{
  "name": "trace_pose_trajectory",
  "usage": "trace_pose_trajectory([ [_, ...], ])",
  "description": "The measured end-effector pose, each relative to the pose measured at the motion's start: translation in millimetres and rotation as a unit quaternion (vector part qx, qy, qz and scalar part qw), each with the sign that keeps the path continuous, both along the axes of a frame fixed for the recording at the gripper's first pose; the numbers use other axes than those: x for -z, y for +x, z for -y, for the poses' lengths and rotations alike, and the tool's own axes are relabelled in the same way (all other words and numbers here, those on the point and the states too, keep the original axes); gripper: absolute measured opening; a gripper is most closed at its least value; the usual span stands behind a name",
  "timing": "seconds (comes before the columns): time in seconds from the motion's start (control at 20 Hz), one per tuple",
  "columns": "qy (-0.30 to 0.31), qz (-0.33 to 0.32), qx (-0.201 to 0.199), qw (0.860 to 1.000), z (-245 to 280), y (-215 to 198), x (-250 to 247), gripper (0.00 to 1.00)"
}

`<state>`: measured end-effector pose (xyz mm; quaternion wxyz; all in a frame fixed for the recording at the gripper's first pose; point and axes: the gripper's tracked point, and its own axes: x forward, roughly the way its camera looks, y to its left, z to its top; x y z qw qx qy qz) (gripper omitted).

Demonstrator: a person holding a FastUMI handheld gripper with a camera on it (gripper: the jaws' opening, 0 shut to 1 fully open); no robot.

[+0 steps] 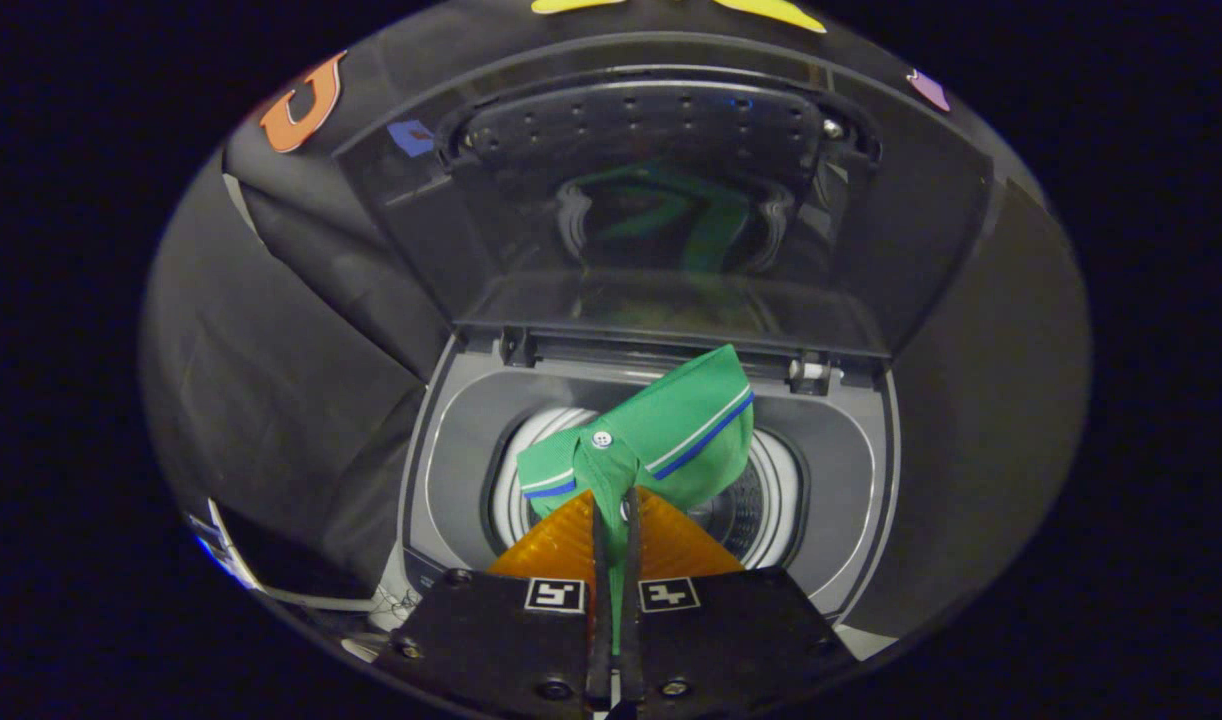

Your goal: Put the clothes into the washing machine and then close the washing machine lid.

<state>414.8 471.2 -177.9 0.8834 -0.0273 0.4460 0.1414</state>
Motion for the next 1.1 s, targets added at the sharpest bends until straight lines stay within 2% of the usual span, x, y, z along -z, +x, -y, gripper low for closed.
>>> trace_pose_trajectory([
  [0.25,-0.004,-0.005,0.013,1.0,3,0,2,0.08],
  [0.4,0.004,-0.009,0.015,1.0,5,-4,1,0.17],
  [0.45,-0.003,-0.006,0.018,1.0,9,-5,2,0.22],
  [0.75,-0.005,0.001,0.032,0.999,18,-19,5,0.83],
  [1.1,-0.016,0.024,0.029,0.999,28,-24,-7,0.83],
])
